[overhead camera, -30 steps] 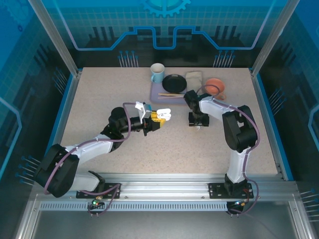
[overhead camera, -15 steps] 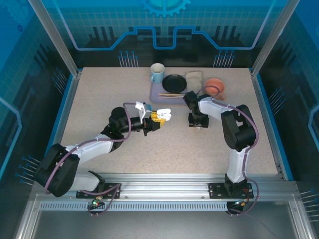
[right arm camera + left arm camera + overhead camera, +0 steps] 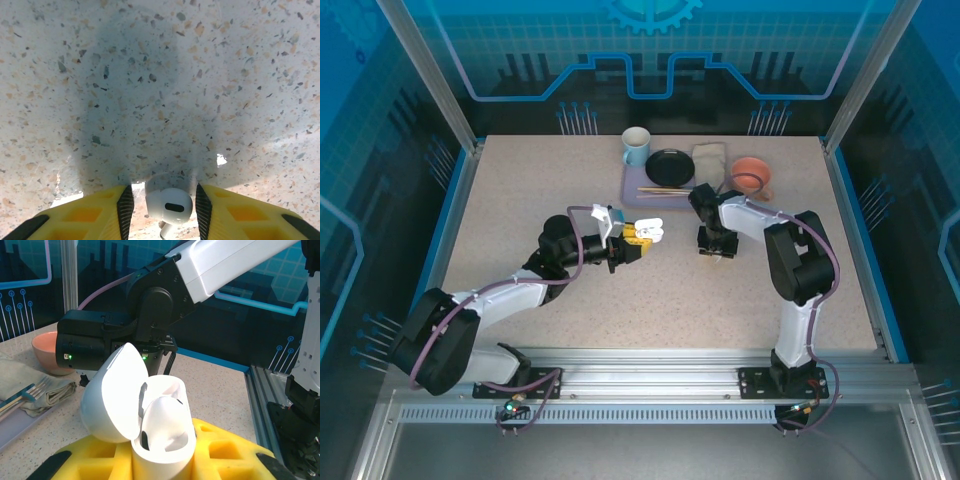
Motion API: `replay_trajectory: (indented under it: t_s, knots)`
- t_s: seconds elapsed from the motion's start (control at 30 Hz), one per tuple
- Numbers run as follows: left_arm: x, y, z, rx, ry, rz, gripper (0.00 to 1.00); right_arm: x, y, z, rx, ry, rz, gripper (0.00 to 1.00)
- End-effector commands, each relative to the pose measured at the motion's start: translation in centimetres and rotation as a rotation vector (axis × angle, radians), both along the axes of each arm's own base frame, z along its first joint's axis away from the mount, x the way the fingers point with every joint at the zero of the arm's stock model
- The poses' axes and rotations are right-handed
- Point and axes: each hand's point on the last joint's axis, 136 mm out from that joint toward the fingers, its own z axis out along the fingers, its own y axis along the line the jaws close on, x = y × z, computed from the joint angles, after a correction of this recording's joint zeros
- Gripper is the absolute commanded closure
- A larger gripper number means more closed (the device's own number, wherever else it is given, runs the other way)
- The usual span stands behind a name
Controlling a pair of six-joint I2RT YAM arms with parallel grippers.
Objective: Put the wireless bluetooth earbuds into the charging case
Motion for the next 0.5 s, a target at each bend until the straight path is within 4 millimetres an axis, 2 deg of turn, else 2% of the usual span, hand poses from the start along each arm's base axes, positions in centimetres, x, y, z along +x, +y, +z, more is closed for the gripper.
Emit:
replay_trajectory:
  t_s: [0.0, 0.47]
  knots:
    - [0.25, -0.15, 0.89, -0.014, -0.050, 0.002, 1.00, -1.42, -1.74, -0.88, -0.048, 0.047, -0.036, 0.60]
    - [0.50, -0.27, 1.12, -0.015, -0.046, 0.002, 1.00, -1.54, -1.99, -0.57, -0.029, 0.032, -0.049, 0.68]
